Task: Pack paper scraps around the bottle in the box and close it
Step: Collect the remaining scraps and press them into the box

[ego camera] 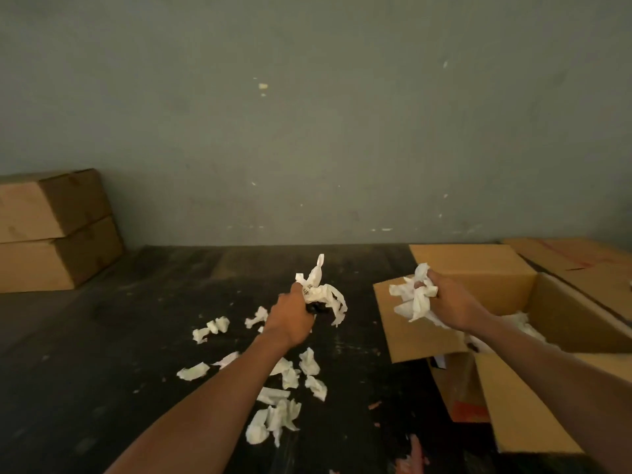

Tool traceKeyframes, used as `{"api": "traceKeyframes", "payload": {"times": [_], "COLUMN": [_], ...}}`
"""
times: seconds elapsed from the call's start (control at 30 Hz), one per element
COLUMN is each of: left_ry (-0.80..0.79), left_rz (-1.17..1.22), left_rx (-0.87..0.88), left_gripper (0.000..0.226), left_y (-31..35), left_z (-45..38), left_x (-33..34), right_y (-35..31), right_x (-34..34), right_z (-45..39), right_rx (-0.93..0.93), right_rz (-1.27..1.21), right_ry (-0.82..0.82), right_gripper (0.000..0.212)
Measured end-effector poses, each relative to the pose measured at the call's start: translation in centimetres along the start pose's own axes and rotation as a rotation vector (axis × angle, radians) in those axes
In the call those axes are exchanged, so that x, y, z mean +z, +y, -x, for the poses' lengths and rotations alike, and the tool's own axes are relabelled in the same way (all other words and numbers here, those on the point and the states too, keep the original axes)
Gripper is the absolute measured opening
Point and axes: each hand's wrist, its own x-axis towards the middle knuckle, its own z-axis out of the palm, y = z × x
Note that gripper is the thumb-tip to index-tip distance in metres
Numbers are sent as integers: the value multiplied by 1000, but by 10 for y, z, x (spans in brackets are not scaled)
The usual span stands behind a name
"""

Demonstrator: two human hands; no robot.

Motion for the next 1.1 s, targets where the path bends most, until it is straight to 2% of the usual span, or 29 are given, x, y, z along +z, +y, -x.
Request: {"api": "traceKeyframes", "payload": {"times": [0.13, 0.23, 0.4, 0.5, 0.63, 0.7, 0.8, 0.87, 1.0, 1.03, 1.1], "left_ry": [-29, -57, -101, -137, -194, -227, -313, -423, -720, -781, -844], "left_rz": [17, 38, 45, 117, 95, 56, 19, 7, -168, -199, -238], "left_rx": [82, 135, 212, 203, 114, 74, 44, 46, 48, 48, 65], "left_gripper": [39, 32, 33, 35, 34, 44, 71, 92, 121, 125, 126], "left_y": [65, 123, 214, 249, 269, 274, 277, 278, 278, 278, 278], "left_z": [-25, -46, -85, -103, -121, -129, -137, -142, -148, -149, -149], "left_x": [47, 92, 167, 205, 245, 261, 278, 283, 286, 286, 288], "right_y": [60, 113, 195, 237, 278, 293, 321, 335, 344, 347, 354], "right_x": [-37, -64, -105, -119, -116, -106, -82, -72, -77, -79, -84], "right_z": [5, 1, -15, -29, -47, -56, -67, -74, -83, -86, -90], "right_rx": [13, 40, 86, 92, 94, 107, 145, 153, 81, 93, 131], "right_rz": [16, 43, 82, 106, 189, 168, -3, -54, 15, 9, -57], "right_ry": [38, 33, 4, -34, -90, -111, -188, -307, -601, -660, -703], "right_gripper": [16, 9, 17, 19, 21, 18, 16, 36, 93, 98, 91]}}
